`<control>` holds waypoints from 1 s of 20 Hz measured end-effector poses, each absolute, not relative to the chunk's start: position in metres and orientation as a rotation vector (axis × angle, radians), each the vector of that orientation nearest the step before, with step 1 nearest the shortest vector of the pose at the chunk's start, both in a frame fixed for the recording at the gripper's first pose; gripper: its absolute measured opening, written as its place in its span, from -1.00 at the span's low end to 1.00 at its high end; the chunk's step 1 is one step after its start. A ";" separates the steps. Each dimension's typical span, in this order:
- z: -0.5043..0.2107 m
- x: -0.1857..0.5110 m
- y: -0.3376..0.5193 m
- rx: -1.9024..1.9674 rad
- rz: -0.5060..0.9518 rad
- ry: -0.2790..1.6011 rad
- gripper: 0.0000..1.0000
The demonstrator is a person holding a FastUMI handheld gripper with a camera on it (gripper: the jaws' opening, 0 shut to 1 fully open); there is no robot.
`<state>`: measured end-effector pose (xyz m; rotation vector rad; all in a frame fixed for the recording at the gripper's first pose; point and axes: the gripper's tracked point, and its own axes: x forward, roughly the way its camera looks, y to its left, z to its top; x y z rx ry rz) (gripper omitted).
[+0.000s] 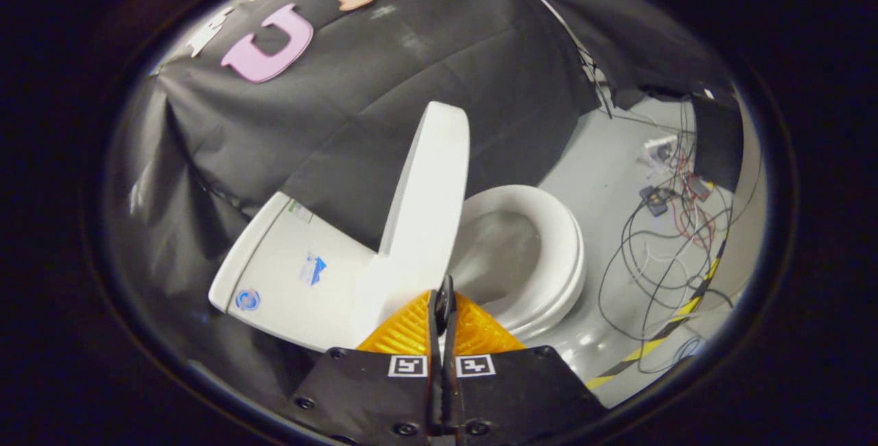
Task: Open the toilet lid.
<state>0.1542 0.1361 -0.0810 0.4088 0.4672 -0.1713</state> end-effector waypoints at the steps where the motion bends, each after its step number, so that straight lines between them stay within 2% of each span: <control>1: -0.079 0.155 0.136 0.405 -0.175 0.461 -0.98; 11: -0.057 0.158 0.161 0.292 -0.230 0.419 -0.98; 20: -0.041 0.165 0.182 0.261 -0.222 0.376 -0.98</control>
